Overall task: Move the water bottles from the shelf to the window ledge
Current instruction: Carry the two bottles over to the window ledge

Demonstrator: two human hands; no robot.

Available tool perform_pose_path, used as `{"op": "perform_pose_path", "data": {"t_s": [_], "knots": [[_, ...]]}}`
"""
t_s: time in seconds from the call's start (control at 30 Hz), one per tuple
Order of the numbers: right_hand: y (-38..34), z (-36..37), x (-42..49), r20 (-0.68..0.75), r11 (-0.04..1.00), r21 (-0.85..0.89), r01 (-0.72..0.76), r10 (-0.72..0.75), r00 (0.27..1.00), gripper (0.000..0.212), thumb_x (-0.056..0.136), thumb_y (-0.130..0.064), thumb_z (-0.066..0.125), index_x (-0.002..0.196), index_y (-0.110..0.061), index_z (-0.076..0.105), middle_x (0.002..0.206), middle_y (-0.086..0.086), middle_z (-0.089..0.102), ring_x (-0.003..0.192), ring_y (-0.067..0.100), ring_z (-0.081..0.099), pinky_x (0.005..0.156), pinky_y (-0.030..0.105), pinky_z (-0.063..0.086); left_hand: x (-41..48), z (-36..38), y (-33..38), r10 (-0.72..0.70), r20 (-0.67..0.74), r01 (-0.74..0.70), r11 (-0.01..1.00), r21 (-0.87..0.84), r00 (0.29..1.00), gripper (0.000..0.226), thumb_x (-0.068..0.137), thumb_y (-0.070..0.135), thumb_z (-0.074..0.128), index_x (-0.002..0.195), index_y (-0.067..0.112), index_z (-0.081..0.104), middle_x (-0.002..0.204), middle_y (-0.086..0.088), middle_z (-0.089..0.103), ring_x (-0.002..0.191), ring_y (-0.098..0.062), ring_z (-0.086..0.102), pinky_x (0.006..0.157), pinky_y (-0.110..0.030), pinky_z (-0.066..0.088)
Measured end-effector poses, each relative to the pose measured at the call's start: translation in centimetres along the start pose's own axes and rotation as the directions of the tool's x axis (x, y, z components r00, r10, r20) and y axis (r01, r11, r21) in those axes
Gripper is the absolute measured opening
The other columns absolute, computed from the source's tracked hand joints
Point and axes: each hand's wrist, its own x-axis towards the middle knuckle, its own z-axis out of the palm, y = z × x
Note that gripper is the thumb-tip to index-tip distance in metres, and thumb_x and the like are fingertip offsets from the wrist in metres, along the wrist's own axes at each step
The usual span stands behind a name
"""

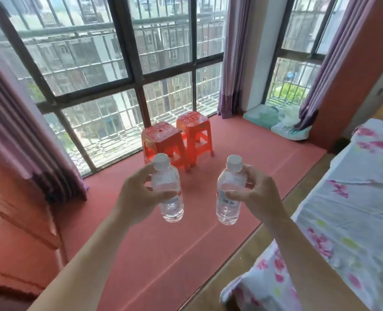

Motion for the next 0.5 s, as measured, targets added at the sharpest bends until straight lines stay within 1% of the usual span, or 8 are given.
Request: {"op": "perform_pose_path", "data": {"t_s": [0.07, 0.1, 0.13, 0.2, 0.3, 0.37, 0.43, 0.5], "knots": [[0.1, 0.0, 3.6, 0.01, 1.0, 0.002, -0.003, 0.003, 1.0, 0.059, 0.056, -0.02, 0.088, 0.112, -0.029, 0.07, 0.094, -0.011, 0.075, 0.089, 0.009, 0.071, 0.083, 0.033, 0.057, 3.3, 0.1, 0.4, 0.003, -0.01, -0.003, 1.0, 0.007, 1.0, 0.068, 0.054, 0.028, 0.096, 0.108, 0.05, 0.061, 0.1, 0.018, 0.071, 0.084, 0.007, 0.068, 0.073, -0.014, 0.052], [0.1, 0.1, 5.3, 0.015, 1.0, 0.002, -0.003, 0.003, 1.0, 0.059, 0.056, -0.019, 0.088, 0.112, -0.029, 0.07, 0.094, -0.01, 0.075, 0.09, 0.01, 0.071, 0.084, 0.033, 0.057, 4.9, 0.0, 0.5, 0.006, -0.016, -0.005, 1.0, 0.015, 1.0, 0.066, 0.059, 0.021, 0.095, 0.111, 0.044, 0.061, 0.099, 0.021, 0.069, 0.082, 0.011, 0.067, 0.069, -0.009, 0.05], [0.1, 0.1, 7.0, 0.019, 1.0, -0.001, -0.005, 0.005, 1.0, 0.06, 0.058, -0.017, 0.089, 0.113, -0.029, 0.069, 0.095, -0.01, 0.075, 0.091, 0.01, 0.071, 0.084, 0.034, 0.057, 6.5, 0.0, 0.4, 0.009, -0.019, -0.009, 1.0, 0.022, 1.0, 0.066, 0.061, 0.018, 0.094, 0.114, 0.04, 0.061, 0.099, 0.022, 0.068, 0.083, 0.012, 0.066, 0.068, -0.006, 0.049], [0.0, 0.3, 10.0, 0.022, 1.0, -0.007, -0.009, 0.01, 1.0, 0.061, 0.06, -0.014, 0.09, 0.115, -0.029, 0.069, 0.096, -0.01, 0.075, 0.092, 0.01, 0.071, 0.085, 0.033, 0.056, 9.6, -0.1, 0.2, 0.014, -0.018, -0.014, 1.0, 0.019, 1.0, 0.068, 0.061, 0.018, 0.094, 0.118, 0.037, 0.062, 0.102, 0.018, 0.07, 0.086, 0.007, 0.069, 0.072, -0.01, 0.053], [0.0, 0.7, 14.2, 0.028, 1.0, -0.02, -0.01, 0.01, 1.0, 0.061, 0.061, -0.01, 0.09, 0.115, -0.029, 0.068, 0.096, -0.01, 0.075, 0.09, 0.008, 0.07, 0.083, 0.029, 0.055, 14.0, 0.4, -0.7, 0.021, -0.005, -0.021, 1.0, 0.005, 1.0, 0.066, 0.062, 0.017, 0.094, 0.115, 0.039, 0.063, 0.1, 0.014, 0.073, 0.084, -0.003, 0.072, 0.075, -0.02, 0.057], [0.4, 1.3, 16.8, 0.015, 0.999, -0.033, -0.023, 0.023, 1.0, 0.061, 0.061, -0.009, 0.09, 0.115, -0.029, 0.068, 0.095, -0.01, 0.075, 0.09, 0.008, 0.07, 0.083, 0.029, 0.056, 17.3, 1.0, -1.5, 0.027, 0.023, -0.027, 1.0, -0.016, 0.999, 0.064, 0.061, 0.017, 0.094, 0.11, 0.044, 0.062, 0.097, 0.016, 0.073, 0.083, -0.004, 0.072, 0.075, -0.022, 0.058], [1.2, 1.7, 19.9, -0.022, 0.998, -0.04, -0.043, 0.042, 0.999, 0.061, 0.061, -0.01, 0.09, 0.115, -0.03, 0.068, 0.094, -0.011, 0.075, 0.09, 0.008, 0.07, 0.083, 0.03, 0.056, 21.4, 1.9, -2.7, 0.046, 0.064, -0.043, 0.998, -0.049, 0.997, 0.066, 0.061, 0.016, 0.094, 0.11, 0.044, 0.061, 0.099, 0.017, 0.073, 0.088, -0.003, 0.071, 0.078, -0.025, 0.059], [1.6, 2.0, 22.0, -0.044, 0.997, -0.059, -0.058, 0.056, 0.997, 0.06, 0.062, -0.009, 0.09, 0.114, -0.031, 0.068, 0.094, -0.011, 0.075, 0.09, 0.007, 0.07, 0.083, 0.031, 0.056, 24.5, 2.6, -3.5, 0.066, 0.084, -0.059, 0.995, -0.086, 0.994, 0.068, 0.059, 0.019, 0.095, 0.112, 0.045, 0.061, 0.101, 0.019, 0.073, 0.093, -0.004, 0.07, 0.078, -0.023, 0.058]]}}
